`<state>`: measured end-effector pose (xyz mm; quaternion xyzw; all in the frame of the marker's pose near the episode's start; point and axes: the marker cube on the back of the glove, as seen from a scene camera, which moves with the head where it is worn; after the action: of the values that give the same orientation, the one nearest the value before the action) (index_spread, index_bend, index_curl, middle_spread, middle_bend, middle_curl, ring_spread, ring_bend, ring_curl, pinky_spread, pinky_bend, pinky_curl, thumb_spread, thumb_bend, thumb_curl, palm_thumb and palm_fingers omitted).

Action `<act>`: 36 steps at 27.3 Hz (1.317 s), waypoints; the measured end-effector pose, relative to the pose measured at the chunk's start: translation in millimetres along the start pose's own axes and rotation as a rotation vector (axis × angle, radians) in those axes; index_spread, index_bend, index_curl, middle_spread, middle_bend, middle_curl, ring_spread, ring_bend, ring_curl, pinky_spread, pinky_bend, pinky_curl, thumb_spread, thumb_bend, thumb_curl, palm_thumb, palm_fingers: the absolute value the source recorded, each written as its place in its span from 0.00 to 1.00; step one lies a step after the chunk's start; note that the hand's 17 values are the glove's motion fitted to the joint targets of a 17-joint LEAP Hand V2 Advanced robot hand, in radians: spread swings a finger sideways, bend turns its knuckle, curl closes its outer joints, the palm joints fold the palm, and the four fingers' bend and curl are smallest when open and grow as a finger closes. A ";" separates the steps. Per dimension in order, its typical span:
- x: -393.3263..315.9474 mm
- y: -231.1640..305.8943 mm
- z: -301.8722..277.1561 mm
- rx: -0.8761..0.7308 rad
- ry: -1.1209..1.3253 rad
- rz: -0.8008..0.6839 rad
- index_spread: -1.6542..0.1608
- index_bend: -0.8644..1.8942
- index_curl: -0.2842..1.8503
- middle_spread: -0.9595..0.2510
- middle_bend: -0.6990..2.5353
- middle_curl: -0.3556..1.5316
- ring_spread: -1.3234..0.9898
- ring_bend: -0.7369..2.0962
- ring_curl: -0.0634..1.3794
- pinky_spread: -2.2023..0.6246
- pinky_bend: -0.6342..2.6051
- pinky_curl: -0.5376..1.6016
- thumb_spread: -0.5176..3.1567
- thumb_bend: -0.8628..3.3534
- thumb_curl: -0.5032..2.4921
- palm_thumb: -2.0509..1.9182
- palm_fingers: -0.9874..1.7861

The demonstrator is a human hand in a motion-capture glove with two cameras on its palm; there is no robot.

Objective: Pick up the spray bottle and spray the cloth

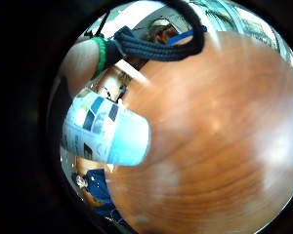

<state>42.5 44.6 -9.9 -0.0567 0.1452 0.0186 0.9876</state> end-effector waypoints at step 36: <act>-55.1 -46.9 11.9 0.134 -0.036 -0.277 0.76 0.38 0.33 0.68 0.33 0.44 0.49 0.45 0.33 0.69 0.36 0.41 0.31 0.20 0.37 0.75 0.83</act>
<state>-4.4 -1.6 22.3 -0.0098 0.1189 -0.1266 0.9848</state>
